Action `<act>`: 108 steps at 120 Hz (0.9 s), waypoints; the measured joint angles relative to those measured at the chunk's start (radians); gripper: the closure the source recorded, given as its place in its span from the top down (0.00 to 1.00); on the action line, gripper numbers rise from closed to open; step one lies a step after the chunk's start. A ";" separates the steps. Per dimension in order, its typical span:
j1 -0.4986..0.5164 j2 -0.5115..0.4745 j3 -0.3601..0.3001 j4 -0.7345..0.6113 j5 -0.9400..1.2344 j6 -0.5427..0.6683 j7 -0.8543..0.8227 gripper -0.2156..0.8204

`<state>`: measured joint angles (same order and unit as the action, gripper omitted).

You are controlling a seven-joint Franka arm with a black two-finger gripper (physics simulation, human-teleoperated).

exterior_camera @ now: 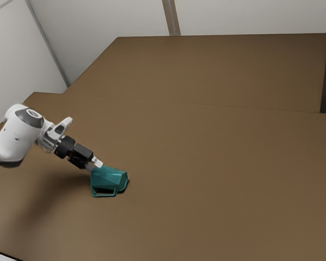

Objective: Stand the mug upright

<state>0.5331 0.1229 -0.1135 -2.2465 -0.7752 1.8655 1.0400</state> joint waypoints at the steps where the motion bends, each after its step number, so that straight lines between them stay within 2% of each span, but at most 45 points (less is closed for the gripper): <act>1: 0.000 0.001 0.000 -0.001 -0.001 -0.002 0.001 0.79; 21: -0.001 0.028 -0.001 -0.007 -0.027 -0.039 0.021 0.79; 52: 0.031 0.051 -0.002 -0.003 -0.079 -0.103 0.052 0.67; 77: 0.037 0.081 -0.002 -0.004 -0.138 -0.130 0.093 0.51; 108: 0.044 0.085 -0.002 -0.003 -0.164 -0.154 0.138 0.24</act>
<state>0.5769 0.2078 -0.1154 -2.2494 -0.9395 1.7115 1.1782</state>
